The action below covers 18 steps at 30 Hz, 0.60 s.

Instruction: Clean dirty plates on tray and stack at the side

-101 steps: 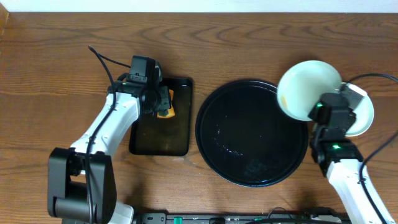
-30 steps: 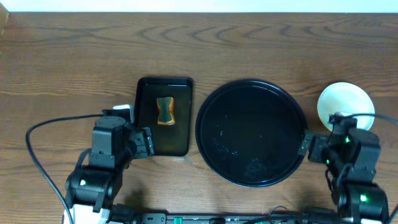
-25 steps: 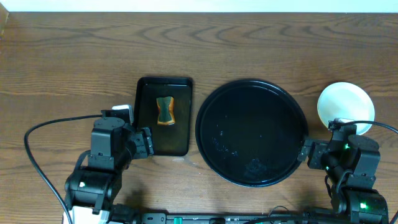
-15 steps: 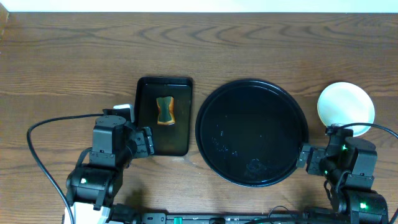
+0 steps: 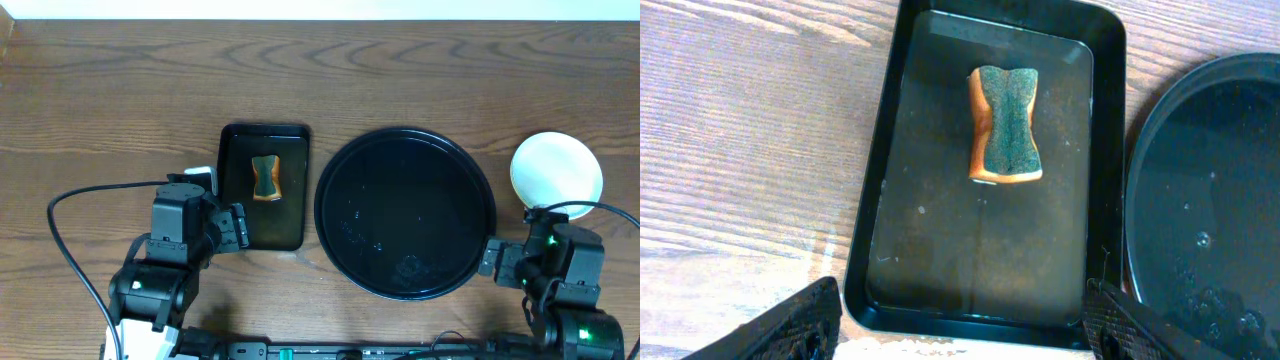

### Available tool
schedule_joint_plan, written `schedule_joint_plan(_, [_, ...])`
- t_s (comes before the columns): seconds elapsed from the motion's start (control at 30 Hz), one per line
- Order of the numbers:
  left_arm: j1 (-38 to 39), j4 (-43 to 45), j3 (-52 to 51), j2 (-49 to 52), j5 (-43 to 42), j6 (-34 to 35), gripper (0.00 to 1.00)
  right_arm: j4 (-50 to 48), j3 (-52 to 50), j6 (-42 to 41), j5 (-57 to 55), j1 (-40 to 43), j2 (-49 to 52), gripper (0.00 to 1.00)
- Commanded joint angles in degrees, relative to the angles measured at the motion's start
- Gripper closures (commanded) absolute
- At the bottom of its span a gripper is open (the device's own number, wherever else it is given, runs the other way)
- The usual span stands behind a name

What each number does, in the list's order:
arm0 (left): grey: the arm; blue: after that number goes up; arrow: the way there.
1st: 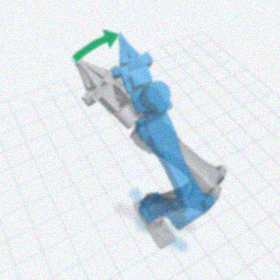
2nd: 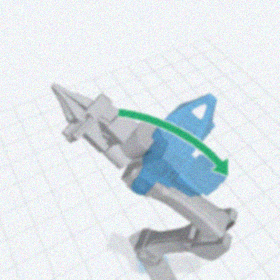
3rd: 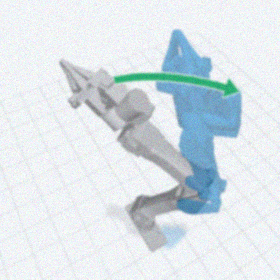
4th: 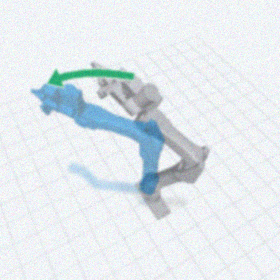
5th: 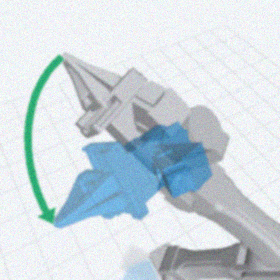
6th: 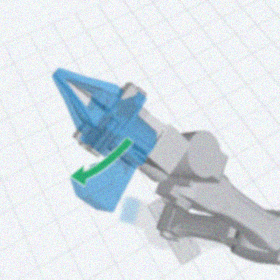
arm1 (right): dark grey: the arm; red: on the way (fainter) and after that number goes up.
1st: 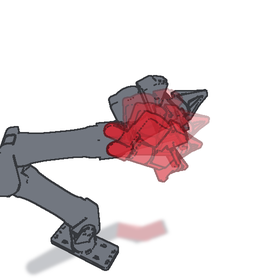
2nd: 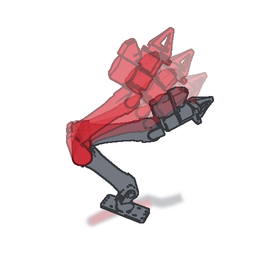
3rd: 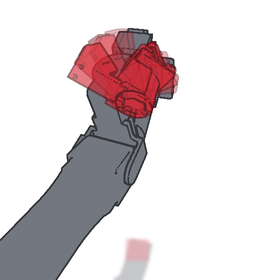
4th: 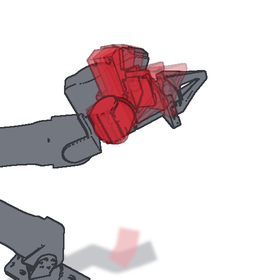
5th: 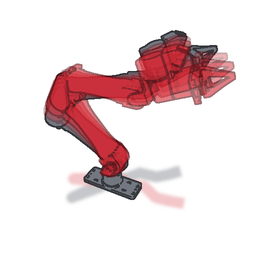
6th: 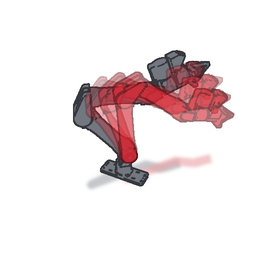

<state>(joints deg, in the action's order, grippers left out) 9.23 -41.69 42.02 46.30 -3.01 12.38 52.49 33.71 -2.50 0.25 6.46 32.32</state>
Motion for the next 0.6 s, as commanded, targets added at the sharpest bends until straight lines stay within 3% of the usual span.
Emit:
schedule_joint_plan(0.0, [0.1,0.2,-0.4,0.1,0.5,0.3,0.22,0.5,-0.9,0.8,-1.3,-0.6,-4.2,0.01])
schedule_joint_plan(0.2, [0.1,0.2,-0.4,0.1,0.5,0.3,0.22,-0.6,-1.3,0.9,-1.4,-2.3,-13.7,0.01])
schedule_joint_plan(0.4, [0.1,0.2,-0.4,0.1,0.5,0.3,0.22,-11.6,-2.9,0.8,-0.8,-6.1,-23.9,0.01])
schedule_joint_plan(0.57, [0.1,0.2,-0.4,0.1,0.5,0.3,0.22,-25.6,-8.5,0.8,6.7,-7.0,-28.1,0.01])
